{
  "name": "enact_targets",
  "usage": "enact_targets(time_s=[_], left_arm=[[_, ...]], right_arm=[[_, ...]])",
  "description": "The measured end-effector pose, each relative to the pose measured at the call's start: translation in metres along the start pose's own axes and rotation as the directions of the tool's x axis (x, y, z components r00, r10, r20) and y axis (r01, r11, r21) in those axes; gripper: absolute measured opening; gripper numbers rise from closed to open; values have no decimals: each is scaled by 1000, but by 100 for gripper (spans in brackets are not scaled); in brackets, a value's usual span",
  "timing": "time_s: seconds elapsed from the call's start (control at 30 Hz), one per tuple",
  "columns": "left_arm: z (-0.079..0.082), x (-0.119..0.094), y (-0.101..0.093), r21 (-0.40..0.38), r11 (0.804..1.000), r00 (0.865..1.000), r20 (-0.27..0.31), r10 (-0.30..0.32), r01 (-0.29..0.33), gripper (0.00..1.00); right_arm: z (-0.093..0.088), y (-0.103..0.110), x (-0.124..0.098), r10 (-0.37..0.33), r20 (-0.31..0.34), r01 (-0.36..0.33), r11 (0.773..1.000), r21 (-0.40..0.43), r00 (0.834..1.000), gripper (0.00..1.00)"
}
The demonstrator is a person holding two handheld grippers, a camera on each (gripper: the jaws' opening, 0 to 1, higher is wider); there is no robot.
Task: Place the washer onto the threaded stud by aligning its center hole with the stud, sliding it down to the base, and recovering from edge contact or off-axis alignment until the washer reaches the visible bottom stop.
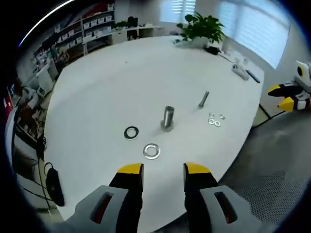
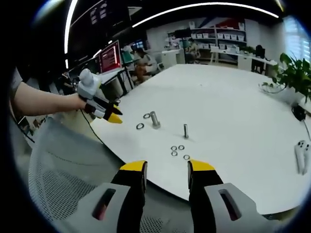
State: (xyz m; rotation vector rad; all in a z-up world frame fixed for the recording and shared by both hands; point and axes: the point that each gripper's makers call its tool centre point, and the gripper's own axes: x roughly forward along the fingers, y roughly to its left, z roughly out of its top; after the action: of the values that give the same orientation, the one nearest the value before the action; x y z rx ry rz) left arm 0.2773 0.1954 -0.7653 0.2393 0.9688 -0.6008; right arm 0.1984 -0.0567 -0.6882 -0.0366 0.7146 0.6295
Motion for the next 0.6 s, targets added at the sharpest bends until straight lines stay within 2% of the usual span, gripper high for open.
enact_targets(time_s=[0.07,0.17,0.3,0.43,0.6], left_arm=[[-4,10,2,10,1000,999,-47,-13,13,31],[-2,21,6,23,1000,998,-64,-10,11,31],[-6,34,10,-12,999,993,-115,-32,31,31],[-5,44,12,-67,997,994,-101,-29,22,31],[-7,53,16,-38,999,992,-128,-14,10,30]], right_arm=[[0,0,0,-1,-1,1,1000,0,1000,36],[-1,-1,0,-4,-3,4,1000,2,1000,36],[0,-1,0,-5,0,5,1000,8,1000,35],[2,-3,-2,-11,16,11,1000,23,1000,35],[1,-3,-1,-13,9,13,1000,21,1000,35]])
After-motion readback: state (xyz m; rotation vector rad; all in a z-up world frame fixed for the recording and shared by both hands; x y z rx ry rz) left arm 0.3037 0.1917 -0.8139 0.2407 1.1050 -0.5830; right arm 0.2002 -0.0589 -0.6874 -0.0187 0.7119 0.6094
